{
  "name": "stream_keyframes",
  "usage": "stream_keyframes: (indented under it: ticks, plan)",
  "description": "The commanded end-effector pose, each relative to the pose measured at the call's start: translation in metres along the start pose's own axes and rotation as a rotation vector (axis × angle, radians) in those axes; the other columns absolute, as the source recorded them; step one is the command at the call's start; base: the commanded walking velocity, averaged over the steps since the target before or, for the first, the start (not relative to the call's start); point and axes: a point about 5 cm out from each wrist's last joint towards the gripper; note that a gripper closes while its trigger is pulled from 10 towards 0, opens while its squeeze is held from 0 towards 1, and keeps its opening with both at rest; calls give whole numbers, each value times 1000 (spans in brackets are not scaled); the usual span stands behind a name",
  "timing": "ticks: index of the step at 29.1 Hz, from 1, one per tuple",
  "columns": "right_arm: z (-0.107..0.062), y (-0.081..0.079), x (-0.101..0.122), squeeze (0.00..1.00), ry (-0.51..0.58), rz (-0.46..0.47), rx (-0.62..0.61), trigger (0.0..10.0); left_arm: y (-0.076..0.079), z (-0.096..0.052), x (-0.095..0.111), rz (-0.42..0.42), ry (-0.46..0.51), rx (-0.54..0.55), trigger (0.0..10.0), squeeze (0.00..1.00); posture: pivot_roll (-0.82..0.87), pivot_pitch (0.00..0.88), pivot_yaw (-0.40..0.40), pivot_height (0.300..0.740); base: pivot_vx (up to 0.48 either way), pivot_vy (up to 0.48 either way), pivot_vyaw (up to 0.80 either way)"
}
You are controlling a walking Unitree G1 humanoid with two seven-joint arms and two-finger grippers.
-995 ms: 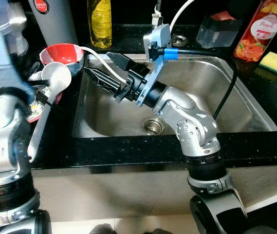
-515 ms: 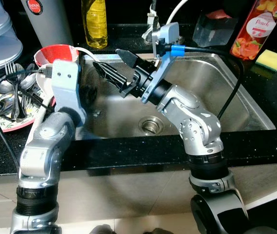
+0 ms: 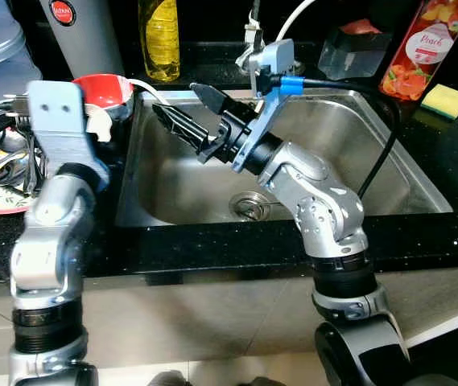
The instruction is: Kitchen organization
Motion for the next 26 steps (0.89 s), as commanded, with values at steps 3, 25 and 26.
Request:
stream_keyframes:
  ticks: [3, 25, 26]
  plan:
    - [3, 5, 2, 0, 5, -7, -8, 10000, -38, 3, -5, 57, -68, 219, 10000, 0, 185, 0, -14, 740, 0, 0, 0]
    - [3, 8, -1, 0, 2, -15, -6, 10000, -45, 1, -23, -39, -212, 238, 10000, 0, 205, 0, -33, 740, 0, 0, 0]
    - [3, 8, -1, 0, 2, -15, -6, 10000, -45, 1, -23, -39, -212, 238, 10000, 0, 205, 0, -33, 740, 0, 0, 0]
Point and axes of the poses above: a point about 5 cm out from each wrist's last joint towards the gripper, its own z axis pointing out of the wrist towards the gripper, its own x axis along the axis of the wrist's last joint, y = z × x, and after that the axes turned 10 degrees about -z, right-handed
